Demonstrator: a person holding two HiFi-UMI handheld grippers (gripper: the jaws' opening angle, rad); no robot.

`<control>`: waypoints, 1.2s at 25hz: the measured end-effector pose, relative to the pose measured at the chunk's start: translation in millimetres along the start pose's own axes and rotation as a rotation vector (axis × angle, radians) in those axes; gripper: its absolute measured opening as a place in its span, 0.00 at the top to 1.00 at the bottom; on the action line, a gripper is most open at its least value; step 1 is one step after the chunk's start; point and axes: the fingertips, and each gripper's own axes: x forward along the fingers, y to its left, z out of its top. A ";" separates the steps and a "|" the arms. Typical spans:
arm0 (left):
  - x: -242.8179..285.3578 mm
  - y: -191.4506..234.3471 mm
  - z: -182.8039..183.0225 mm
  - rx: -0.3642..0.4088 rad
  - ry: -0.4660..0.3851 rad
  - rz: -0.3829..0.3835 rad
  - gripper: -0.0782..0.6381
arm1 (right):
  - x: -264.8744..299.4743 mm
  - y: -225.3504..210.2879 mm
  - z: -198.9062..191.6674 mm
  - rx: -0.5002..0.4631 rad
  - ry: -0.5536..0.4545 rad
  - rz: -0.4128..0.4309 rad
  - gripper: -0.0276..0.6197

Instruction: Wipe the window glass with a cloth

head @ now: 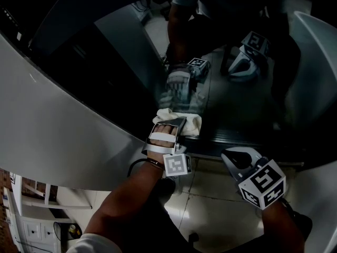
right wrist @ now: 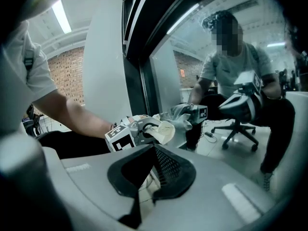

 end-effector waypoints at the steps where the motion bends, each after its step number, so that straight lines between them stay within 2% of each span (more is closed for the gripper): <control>1: -0.7 2.0 0.8 0.001 0.001 -0.003 0.74 | -0.5 0.2 0.4 -0.001 -0.002 0.000 0.96; 10: 3.7 5.2 -1.2 0.020 0.006 0.018 0.74 | -5.3 -4.0 -3.2 -0.009 -0.008 -0.013 0.96; 18: 2.3 -8.5 -2.4 -0.033 0.020 -0.135 0.74 | -13.1 -6.3 -1.9 -0.012 -0.024 -0.020 0.96; 21: 5.1 -13.5 -6.1 -0.032 0.019 -0.164 0.74 | -10.5 -8.8 -2.0 -0.014 -0.035 -0.020 0.96; 25: -7.8 -6.9 -3.6 -0.070 -0.021 -0.139 0.74 | -10.9 -10.1 -4.7 -0.007 -0.050 -0.025 0.96; 30: -52.8 37.0 37.6 -0.047 -0.062 -0.079 0.74 | -49.2 -8.9 7.7 -0.011 -0.094 -0.038 0.96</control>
